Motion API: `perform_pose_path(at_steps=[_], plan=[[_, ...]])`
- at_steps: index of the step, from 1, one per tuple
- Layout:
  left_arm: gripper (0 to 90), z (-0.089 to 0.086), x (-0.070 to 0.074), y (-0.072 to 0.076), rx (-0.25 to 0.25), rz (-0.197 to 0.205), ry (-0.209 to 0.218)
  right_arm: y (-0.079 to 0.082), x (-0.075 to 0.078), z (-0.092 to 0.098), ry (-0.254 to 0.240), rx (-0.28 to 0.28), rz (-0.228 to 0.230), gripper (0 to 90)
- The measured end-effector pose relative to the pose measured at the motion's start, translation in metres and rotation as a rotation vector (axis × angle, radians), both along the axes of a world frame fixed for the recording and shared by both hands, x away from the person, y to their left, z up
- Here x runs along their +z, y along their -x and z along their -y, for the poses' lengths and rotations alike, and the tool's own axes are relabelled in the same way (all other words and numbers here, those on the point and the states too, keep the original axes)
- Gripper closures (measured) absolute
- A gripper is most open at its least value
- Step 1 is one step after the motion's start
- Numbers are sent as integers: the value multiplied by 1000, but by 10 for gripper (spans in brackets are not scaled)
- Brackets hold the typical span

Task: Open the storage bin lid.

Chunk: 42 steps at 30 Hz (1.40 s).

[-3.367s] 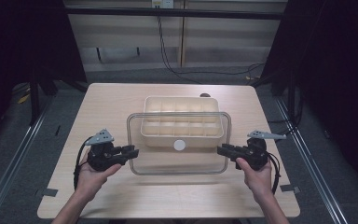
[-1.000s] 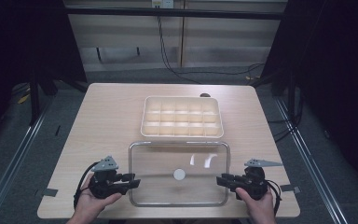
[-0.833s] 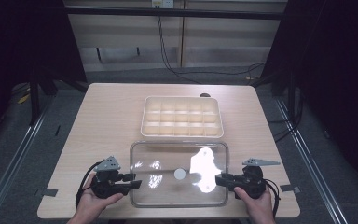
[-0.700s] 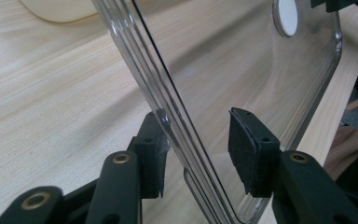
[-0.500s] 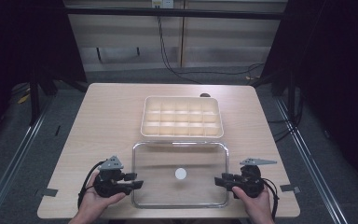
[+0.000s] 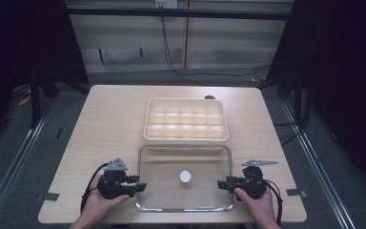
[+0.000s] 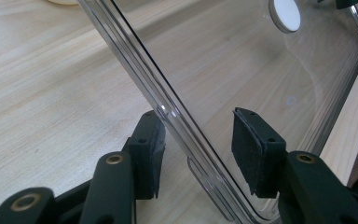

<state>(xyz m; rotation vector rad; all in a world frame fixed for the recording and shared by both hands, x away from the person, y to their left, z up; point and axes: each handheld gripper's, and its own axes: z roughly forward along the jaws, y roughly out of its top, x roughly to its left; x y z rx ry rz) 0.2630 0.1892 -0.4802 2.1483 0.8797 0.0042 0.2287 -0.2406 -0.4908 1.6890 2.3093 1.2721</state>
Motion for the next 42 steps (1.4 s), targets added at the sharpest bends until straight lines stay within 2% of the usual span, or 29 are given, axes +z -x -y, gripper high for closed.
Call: perform_pose_path(at_steps=[8,17,23,28,33,37,38,39,41,42], plan=[[533,2,-2,-2,-10,-2,0,-2,-2,-4,43,-4,-3,390],[531,1,-5,-4,-3,-3,-16,-2,-4,-6,59,-12,3,374],[532,2,-6,-4,9,-6,-25,0,-2,-9,114,-17,19,345],[522,2,-9,-7,12,-45,-26,-2,-3,-2,91,-39,9,353],[504,3,-10,-8,12,-49,-30,-2,-3,1,76,-46,11,353],[476,4,-10,-7,18,-39,-45,-3,-3,3,40,-57,-6,353],[465,5,-10,-7,31,-32,-56,-1,-1,6,39,-69,16,376],[459,5,-8,-6,39,5,-104,-1,0,8,34,-79,20,373],[421,3,-8,-7,45,-1,-63,0,1,11,21,-93,31,371],[418,3,-7,-7,49,2,-67,0,1,13,15,-88,40,370]])
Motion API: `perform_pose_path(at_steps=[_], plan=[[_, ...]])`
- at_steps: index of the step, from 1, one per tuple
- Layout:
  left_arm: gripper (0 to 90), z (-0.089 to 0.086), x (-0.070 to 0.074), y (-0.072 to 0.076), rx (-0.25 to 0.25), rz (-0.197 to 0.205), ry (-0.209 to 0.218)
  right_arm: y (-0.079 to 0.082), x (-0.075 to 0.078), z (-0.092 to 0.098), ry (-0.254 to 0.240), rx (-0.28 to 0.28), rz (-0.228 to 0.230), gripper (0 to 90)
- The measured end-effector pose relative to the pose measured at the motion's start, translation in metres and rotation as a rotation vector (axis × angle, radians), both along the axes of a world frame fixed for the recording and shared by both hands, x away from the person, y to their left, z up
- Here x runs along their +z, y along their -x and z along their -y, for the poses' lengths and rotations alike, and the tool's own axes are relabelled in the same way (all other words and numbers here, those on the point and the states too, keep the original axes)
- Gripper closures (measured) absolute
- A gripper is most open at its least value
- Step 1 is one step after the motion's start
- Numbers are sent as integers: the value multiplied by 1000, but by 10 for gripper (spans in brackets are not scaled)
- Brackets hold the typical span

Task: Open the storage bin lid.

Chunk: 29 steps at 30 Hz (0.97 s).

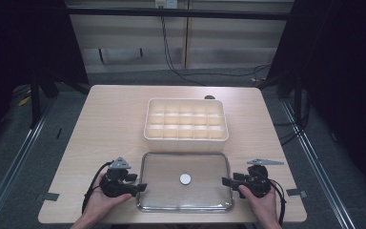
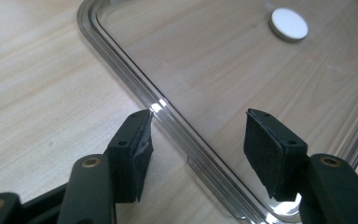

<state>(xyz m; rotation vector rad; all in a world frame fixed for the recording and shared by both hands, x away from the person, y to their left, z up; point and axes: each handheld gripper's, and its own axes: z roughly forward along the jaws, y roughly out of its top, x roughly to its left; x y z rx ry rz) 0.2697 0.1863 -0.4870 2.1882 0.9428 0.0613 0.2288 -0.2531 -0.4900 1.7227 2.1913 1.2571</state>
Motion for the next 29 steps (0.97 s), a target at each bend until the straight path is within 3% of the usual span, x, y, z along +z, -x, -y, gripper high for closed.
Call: perform_pose_path(at_steps=[3,5,6,10,14,16,18,19,20,21,22,23,24,29], plan=[[378,-2,1,0,13,6,13,1,2,1,1,1,11,366],[342,-5,4,-1,34,13,25,4,6,1,13,19,52,362],[330,-9,7,-3,38,15,58,5,8,0,27,27,68,363],[303,-18,12,-2,66,45,82,10,15,-2,39,45,124,353],[299,-22,15,1,90,69,94,13,24,2,50,49,162,328],[300,-28,17,2,73,77,70,15,28,6,44,43,184,321],[299,-31,19,3,65,82,67,16,29,9,47,35,198,315],[298,-32,20,4,70,92,76,19,34,15,44,13,227,299],[293,-37,25,7,88,127,107,21,36,19,40,0,246,291],[288,-37,25,7,88,127,107,21,36,19,40,0,246,291],[282,-44,29,7,106,156,129,24,41,26,34,-26,280,289],[273,-44,29,7,106,156,129,26,43,30,31,-41,298,286],[266,-51,31,8,140,183,150,27,45,34,26,-55,312,274],[246,-64,30,4,187,191,165,28,42,52,27,-110,319,249]])
